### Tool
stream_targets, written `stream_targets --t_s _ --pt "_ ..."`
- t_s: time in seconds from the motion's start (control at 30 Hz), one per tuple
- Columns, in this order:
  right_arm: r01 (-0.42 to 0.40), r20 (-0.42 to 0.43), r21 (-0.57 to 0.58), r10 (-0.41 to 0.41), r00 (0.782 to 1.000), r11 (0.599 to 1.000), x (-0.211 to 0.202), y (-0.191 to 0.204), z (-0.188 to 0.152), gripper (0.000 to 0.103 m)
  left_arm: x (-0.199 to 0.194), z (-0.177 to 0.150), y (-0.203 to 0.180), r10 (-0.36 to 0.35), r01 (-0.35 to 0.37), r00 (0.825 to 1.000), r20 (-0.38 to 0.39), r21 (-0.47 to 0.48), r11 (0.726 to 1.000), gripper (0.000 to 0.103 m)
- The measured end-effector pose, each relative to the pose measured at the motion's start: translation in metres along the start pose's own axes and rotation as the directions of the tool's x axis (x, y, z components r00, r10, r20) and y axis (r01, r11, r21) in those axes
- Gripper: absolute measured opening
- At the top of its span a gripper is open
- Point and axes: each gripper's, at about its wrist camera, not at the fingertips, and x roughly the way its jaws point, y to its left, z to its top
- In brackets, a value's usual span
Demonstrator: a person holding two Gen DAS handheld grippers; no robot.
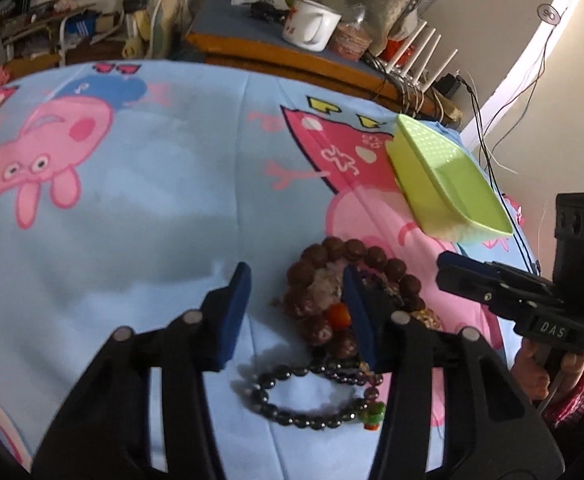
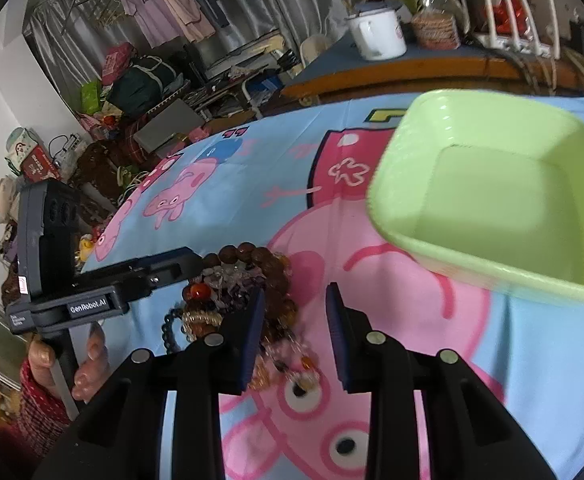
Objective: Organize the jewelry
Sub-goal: 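Close both grippers on the brown wooden bead bracelet in the pile, then carry the brown bracelet into the green basket and open both grippers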
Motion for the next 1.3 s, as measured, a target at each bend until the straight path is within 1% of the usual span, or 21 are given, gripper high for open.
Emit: stream_targets --t_s 0.07,0.1,0.13,0.17,0.2,0.23,0.3,0.37,0.43,0.47,0.57,0.63,0.73,0.8,0.9,1.1,1.3 --pt "-0.014 -0.022 0.009 0.014 1.000 1.000 0.008 0.000 0.002 0.000 0.005 0.000 0.004 -0.024 0.024 0.999 -0.024 -0.020 1.000 0.036" --pt "-0.029 -0.040 0.020 0.029 0.999 0.999 0.013 -0.001 0.002 0.000 0.008 -0.001 0.005 -0.049 0.048 0.998 -0.038 -0.028 0.998 0.027" --pt "-0.049 -0.055 0.031 0.051 0.997 0.998 0.016 -0.001 0.003 0.000 0.008 -0.002 0.006 -0.067 0.066 0.997 -0.042 -0.031 0.997 0.020" --pt "-0.079 -0.077 0.037 0.082 0.994 0.996 0.021 0.000 0.003 0.000 0.008 -0.002 0.005 -0.066 0.065 0.997 -0.039 -0.028 0.997 0.020" --pt "-0.089 -0.089 0.036 0.092 0.992 0.995 0.023 0.003 0.004 0.000 0.007 -0.002 0.003 -0.055 0.055 0.998 -0.030 -0.021 0.998 0.019" --pt "-0.080 -0.089 0.025 0.082 0.993 0.997 0.022 0.006 0.005 0.000 0.001 -0.002 0.001 -0.047 0.047 0.999 -0.012 -0.015 0.999 0.015" --pt "-0.072 -0.040 -0.018 0.071 0.997 0.997 0.006 0.017 0.009 0.000 -0.016 0.002 -0.005 -0.057 0.057 0.998 0.037 -0.009 0.998 0.015" --pt "-0.048 0.034 -0.079 0.050 0.998 0.996 -0.016 0.030 0.011 0.000 -0.035 0.004 -0.012 -0.058 0.057 0.994 0.089 0.013 0.998 0.015" --pt "-0.033 0.093 -0.128 0.045 0.995 0.991 -0.035 0.040 0.012 0.000 -0.057 0.005 -0.023 -0.063 0.057 0.987 0.145 0.051 0.997 0.015" --pt "-0.030 0.123 -0.149 0.049 0.991 0.988 -0.045 0.046 0.013 0.000 -0.064 0.006 -0.027 -0.067 0.058 0.985 0.159 0.062 0.996 0.015" --pt "-0.015 0.198 -0.178 0.050 0.979 0.984 -0.068 0.054 0.014 0.000 -0.088 0.008 -0.041 -0.080 0.061 0.973 0.215 0.096 0.994 0.015" --pt "-0.017 0.226 -0.184 0.059 0.972 0.983 -0.078 0.057 0.013 0.000 -0.103 0.009 -0.050 -0.099 0.072 0.962 0.255 0.112 0.991 0.015" --pt "-0.001 0.258 -0.183 0.048 0.965 0.983 -0.090 0.052 0.011 0.000 -0.110 0.013 -0.062 -0.115 0.082 0.955 0.274 0.129 0.988 0.015" --pt "0.013 0.270 -0.170 0.034 0.962 0.985 -0.095 0.050 0.010 0.000 -0.105 0.016 -0.072 -0.126 0.092 0.956 0.266 0.138 0.986 0.015" --pt "0.043 0.283 -0.134 -0.003 0.959 0.990 -0.100 0.034 0.009 0.000 -0.088 0.021 -0.088 -0.150 0.114 0.959 0.240 0.154 0.981 0.015" --pt "0.107 0.317 -0.026 -0.094 0.944 0.994 -0.120 -0.020 0.011 0.000 -0.032 0.046 -0.128 -0.186 0.154 0.968 0.166 0.191 0.969 0.015" --pt "0.154 0.327 0.075 -0.170 0.930 0.985 -0.129 -0.081 0.020 0.000 0.028 0.072 -0.167 -0.191 0.165 0.975 0.110 0.212 0.963 0.015"
